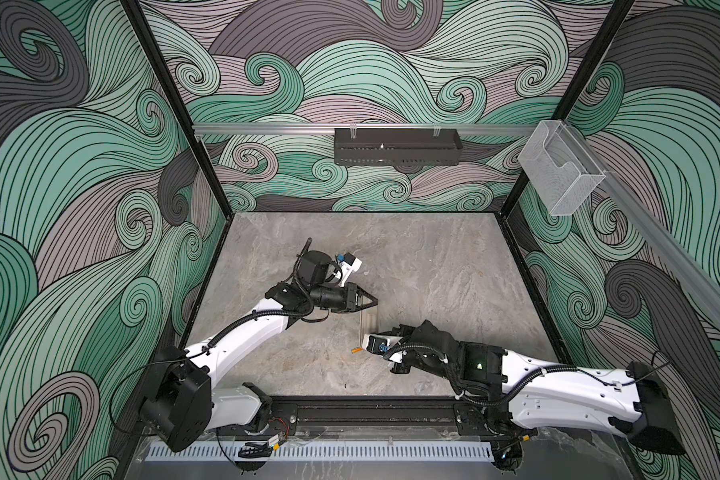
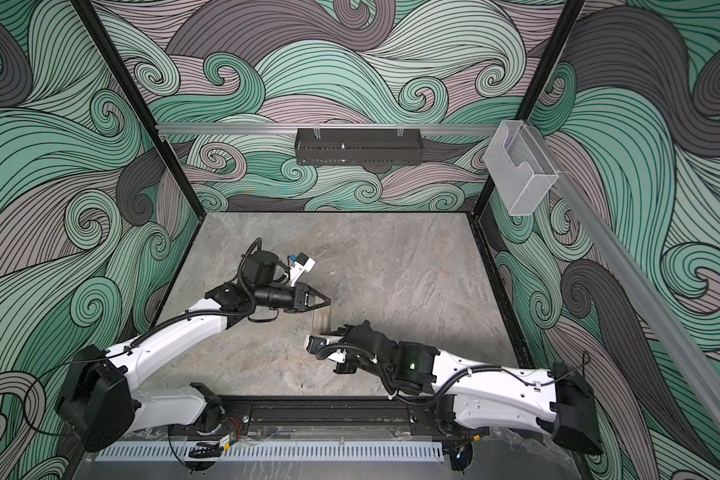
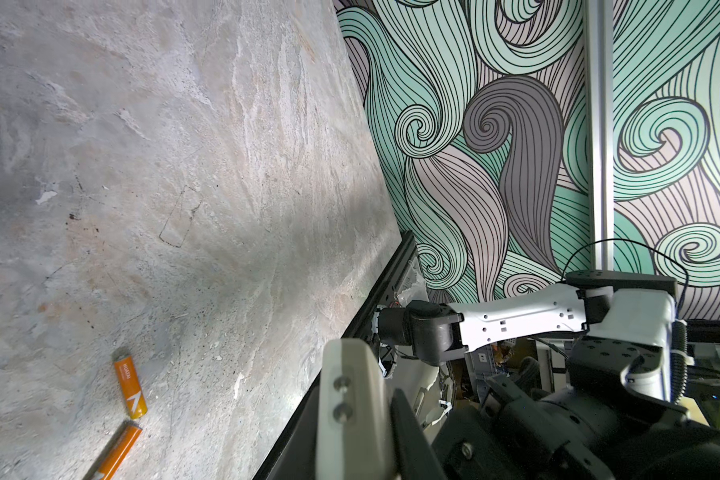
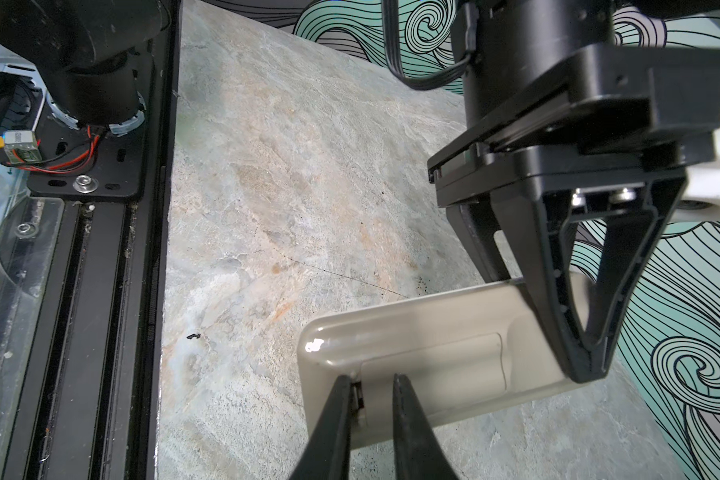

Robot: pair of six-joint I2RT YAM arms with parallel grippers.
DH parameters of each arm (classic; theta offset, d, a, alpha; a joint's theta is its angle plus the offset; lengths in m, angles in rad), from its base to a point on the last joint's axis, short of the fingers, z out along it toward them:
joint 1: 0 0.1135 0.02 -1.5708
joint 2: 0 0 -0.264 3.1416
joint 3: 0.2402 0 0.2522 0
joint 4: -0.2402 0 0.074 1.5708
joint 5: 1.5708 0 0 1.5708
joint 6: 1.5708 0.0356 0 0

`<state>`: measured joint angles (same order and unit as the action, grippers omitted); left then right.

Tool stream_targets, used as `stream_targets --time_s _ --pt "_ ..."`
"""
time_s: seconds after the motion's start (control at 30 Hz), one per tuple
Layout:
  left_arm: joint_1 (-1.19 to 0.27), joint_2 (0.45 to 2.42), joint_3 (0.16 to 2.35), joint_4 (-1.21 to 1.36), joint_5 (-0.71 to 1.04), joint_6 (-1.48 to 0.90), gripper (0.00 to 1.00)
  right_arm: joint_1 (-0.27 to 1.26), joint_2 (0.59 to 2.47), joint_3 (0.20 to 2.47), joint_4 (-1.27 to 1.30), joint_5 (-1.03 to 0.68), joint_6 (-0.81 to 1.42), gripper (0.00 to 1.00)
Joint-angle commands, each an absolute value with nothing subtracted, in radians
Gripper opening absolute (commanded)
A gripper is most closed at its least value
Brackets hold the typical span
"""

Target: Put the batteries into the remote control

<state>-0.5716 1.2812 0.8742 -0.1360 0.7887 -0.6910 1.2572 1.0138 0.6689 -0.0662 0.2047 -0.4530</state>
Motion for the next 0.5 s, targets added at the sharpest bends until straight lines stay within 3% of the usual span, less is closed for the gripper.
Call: stream_targets --time_s 0.0,0.47 --pt "-0.583 1.287 0.873 -0.154 0.861 -0.716 0.00 1.248 1.008 0.677 -0.037 0.294 -0.475 0.18" --pt "-0.583 1.284 0.871 -0.187 0.837 -0.691 0.00 1.272 0.994 0.674 -0.029 0.323 -0.480 0.17"
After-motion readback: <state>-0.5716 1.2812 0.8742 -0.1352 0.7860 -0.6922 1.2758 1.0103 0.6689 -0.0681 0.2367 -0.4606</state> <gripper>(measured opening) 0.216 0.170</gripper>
